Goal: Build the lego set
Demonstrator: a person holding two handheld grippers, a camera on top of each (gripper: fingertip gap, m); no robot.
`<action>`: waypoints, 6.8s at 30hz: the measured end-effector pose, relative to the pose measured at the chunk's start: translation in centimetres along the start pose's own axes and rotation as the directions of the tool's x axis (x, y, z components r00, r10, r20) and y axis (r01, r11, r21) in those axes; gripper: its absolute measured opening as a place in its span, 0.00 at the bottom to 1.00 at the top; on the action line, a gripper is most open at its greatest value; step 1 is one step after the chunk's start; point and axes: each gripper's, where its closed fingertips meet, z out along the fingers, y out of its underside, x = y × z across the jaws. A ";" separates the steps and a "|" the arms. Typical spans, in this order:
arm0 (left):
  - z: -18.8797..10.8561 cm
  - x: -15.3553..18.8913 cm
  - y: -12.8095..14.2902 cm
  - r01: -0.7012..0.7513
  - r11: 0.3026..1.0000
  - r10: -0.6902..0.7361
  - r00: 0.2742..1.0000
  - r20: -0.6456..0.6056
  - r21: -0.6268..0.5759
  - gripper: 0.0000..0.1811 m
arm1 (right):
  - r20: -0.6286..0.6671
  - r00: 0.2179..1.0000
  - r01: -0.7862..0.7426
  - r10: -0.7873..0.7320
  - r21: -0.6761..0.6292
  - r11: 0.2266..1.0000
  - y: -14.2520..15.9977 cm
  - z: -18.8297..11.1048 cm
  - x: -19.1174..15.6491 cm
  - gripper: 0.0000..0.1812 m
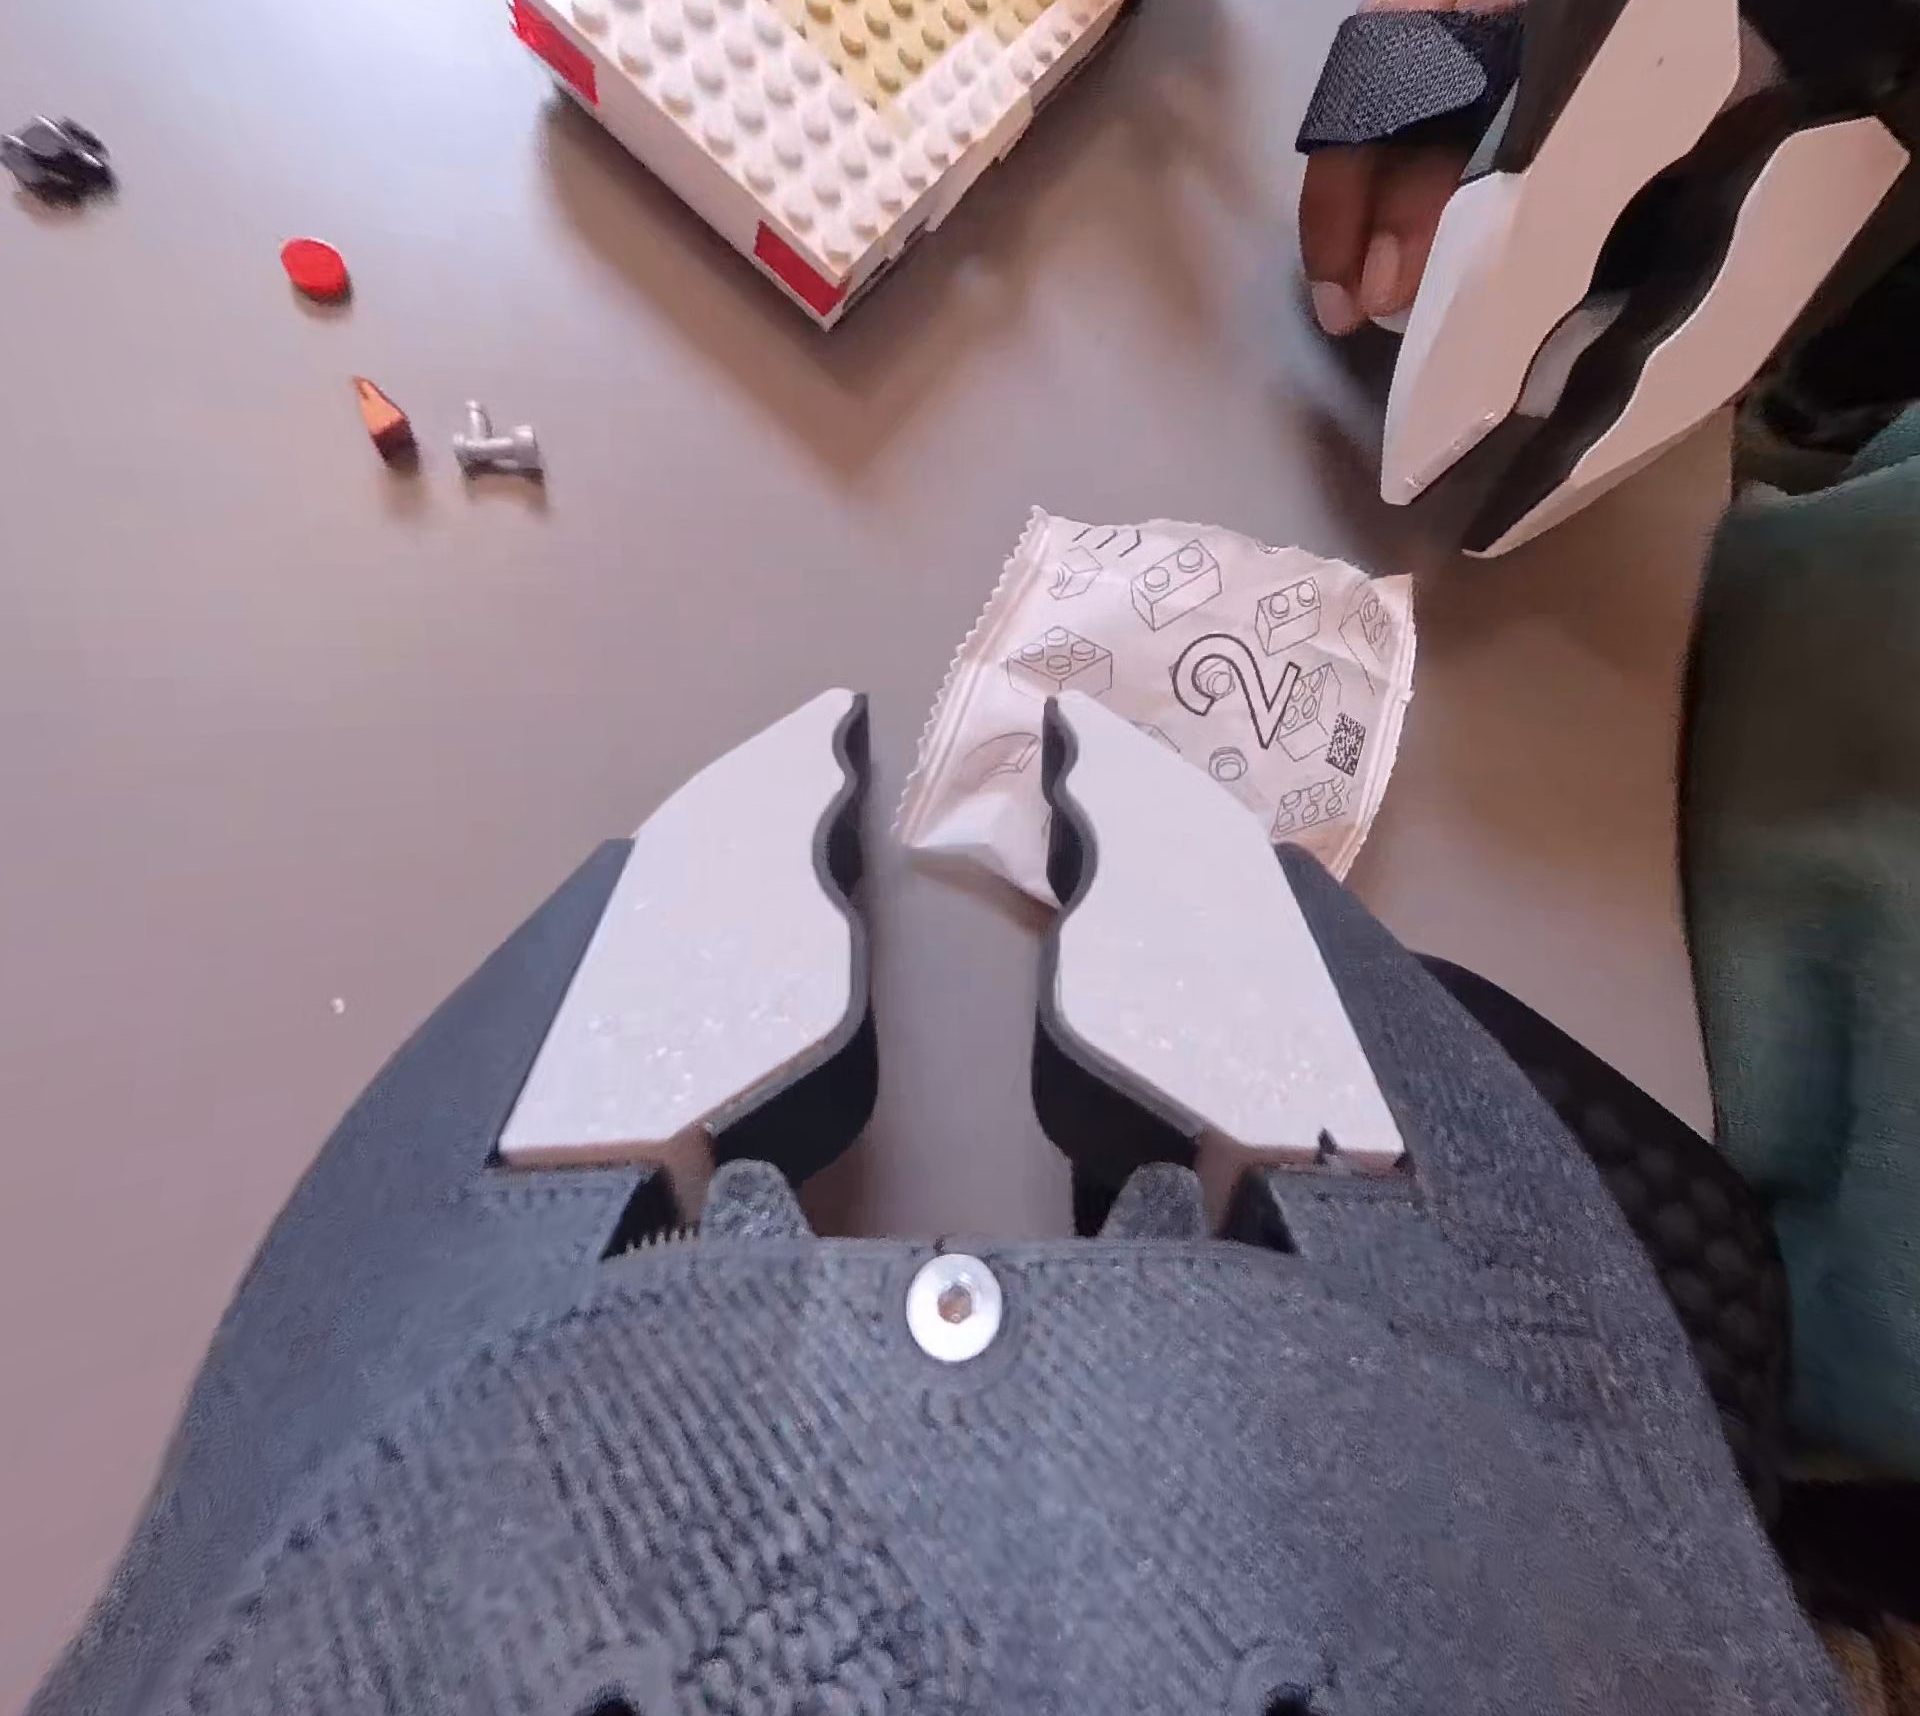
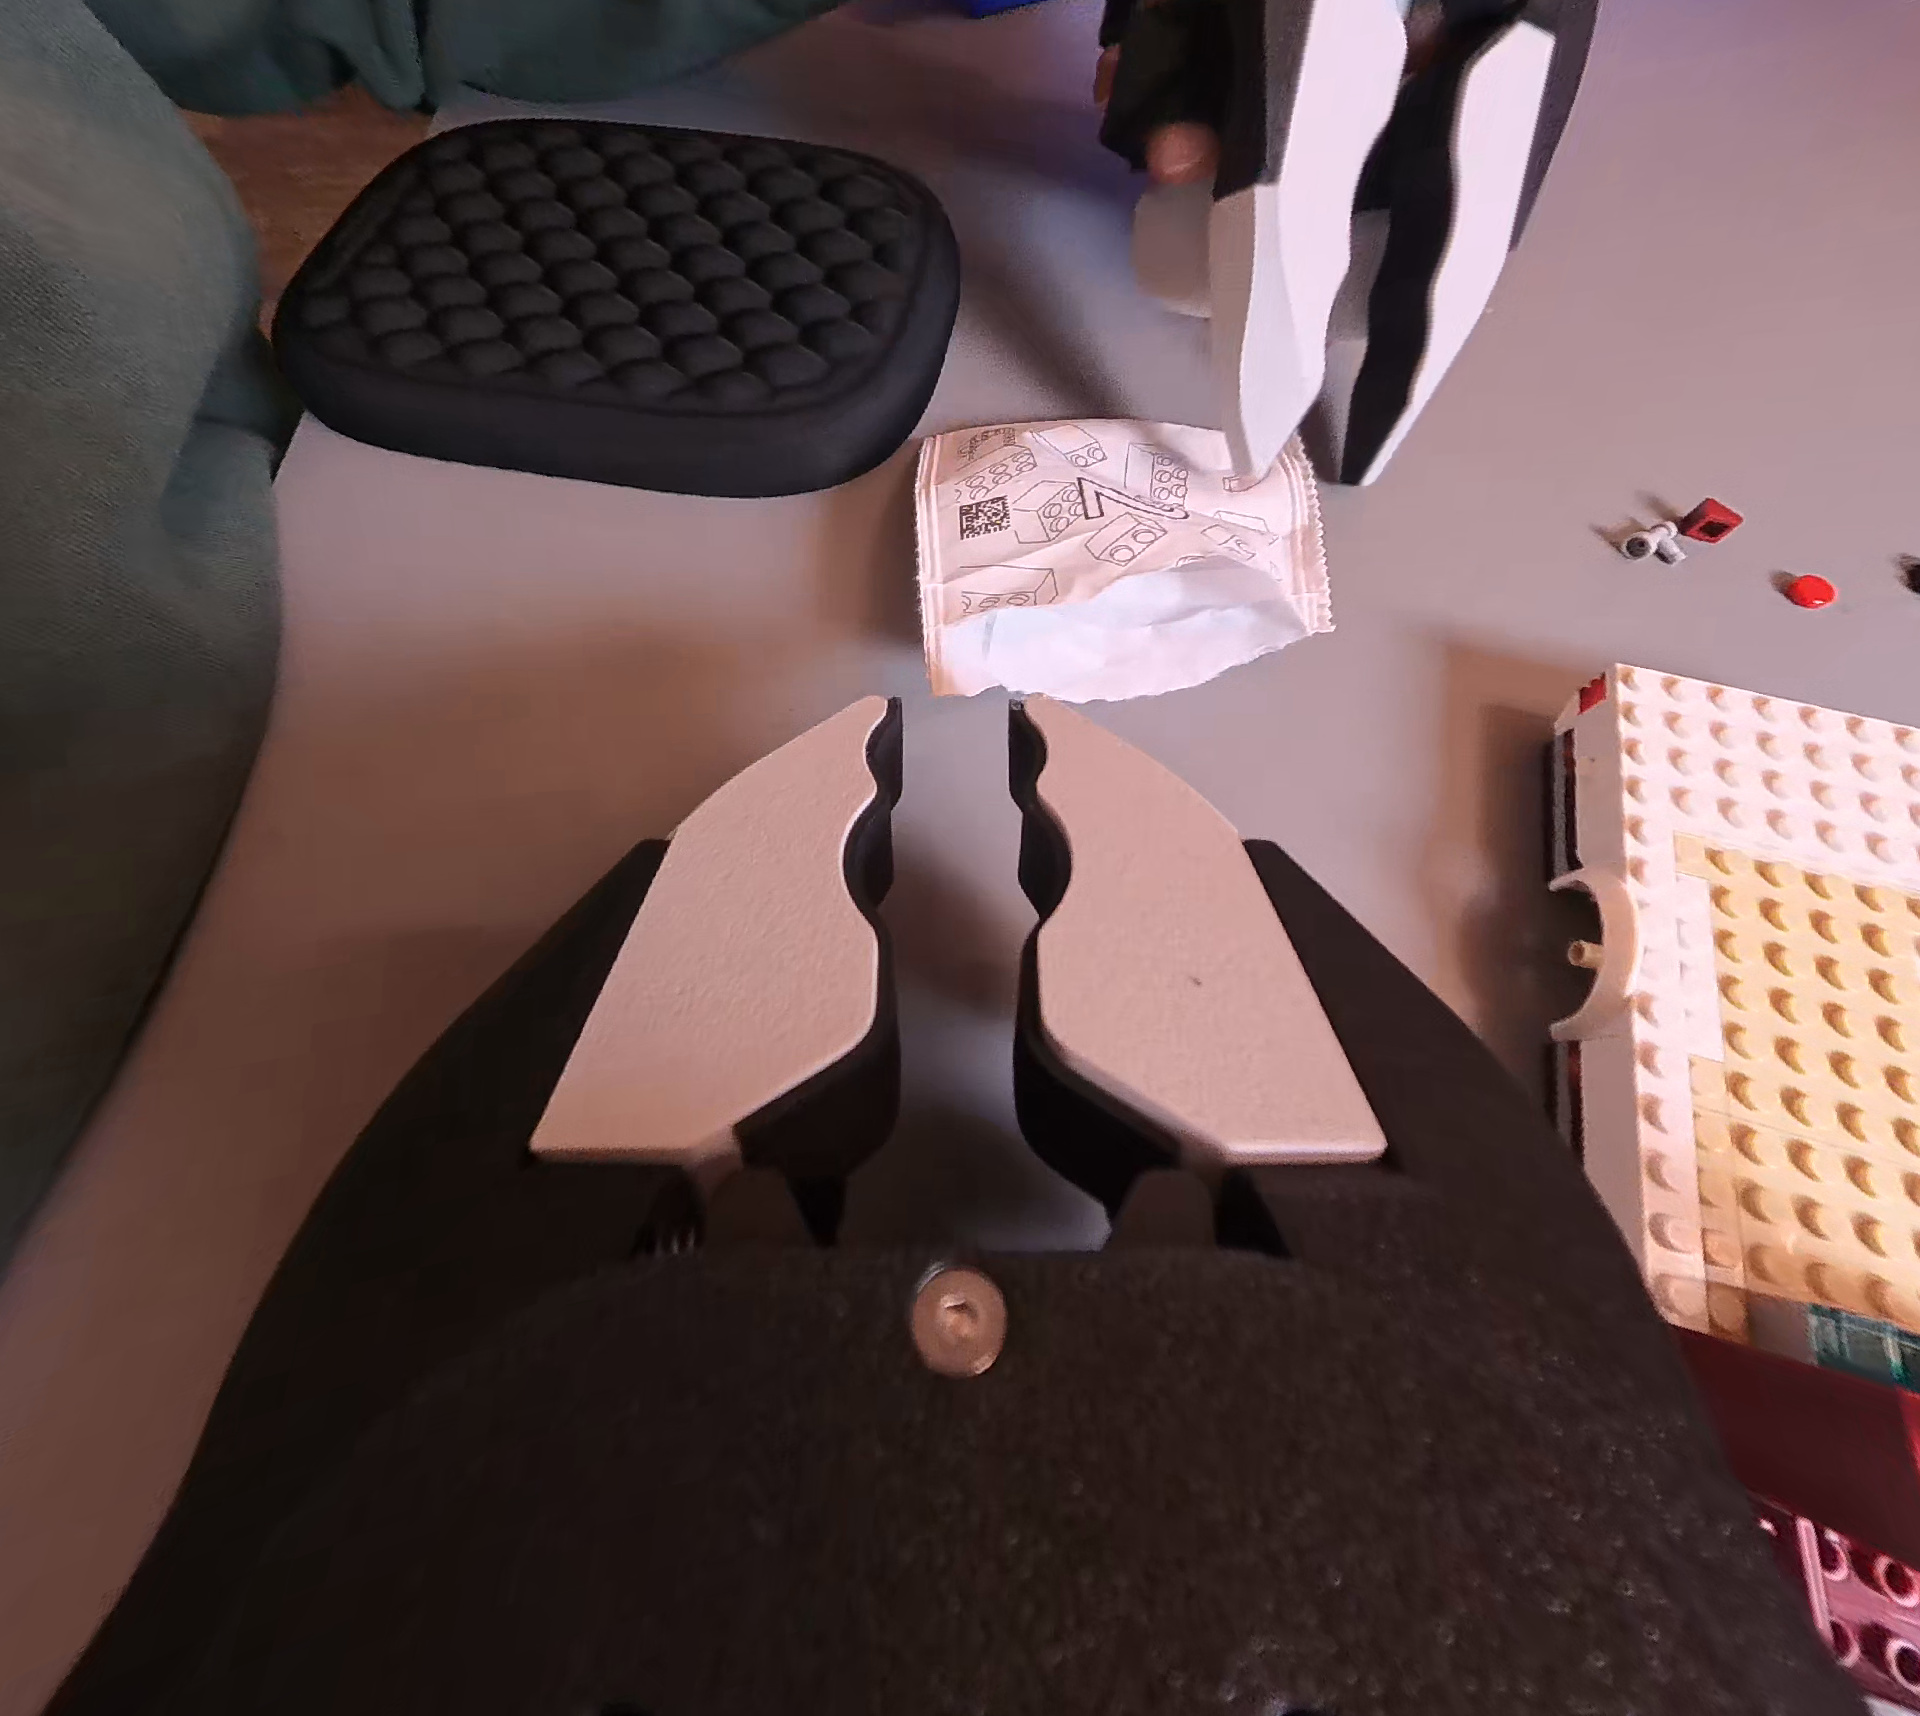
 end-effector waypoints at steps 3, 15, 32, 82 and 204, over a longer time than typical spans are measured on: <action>0.4 0.1 0.2 -0.004 1.000 0.003 1.000 -0.030 -0.028 0.08 | 0.005 1.000 0.001 -0.001 -0.006 1.000 0.2 -0.1 -0.1 0.11; -0.6 5.3 -1.8 -0.248 0.958 0.263 0.959 -0.103 0.141 0.00 | 0.065 0.973 -0.230 0.221 0.201 0.952 -2.3 -2.6 1.7 0.10; 0.0 11.3 -5.4 -0.435 0.843 0.457 0.890 0.007 0.317 0.00 | -0.011 0.999 -0.052 0.053 0.041 0.998 -0.6 -0.4 0.4 0.12; -5.1 9.2 -8.0 -0.313 0.750 0.369 0.929 0.024 0.582 0.00 | 0.154 0.975 -0.185 0.163 0.144 0.972 -1.7 -5.8 1.0 0.00; -3.3 1.8 -0.9 -0.016 0.894 -0.027 0.996 0.090 0.448 0.00 | 0.275 0.962 0.100 0.002 -0.356 0.929 -5.8 3.2 14.5 0.10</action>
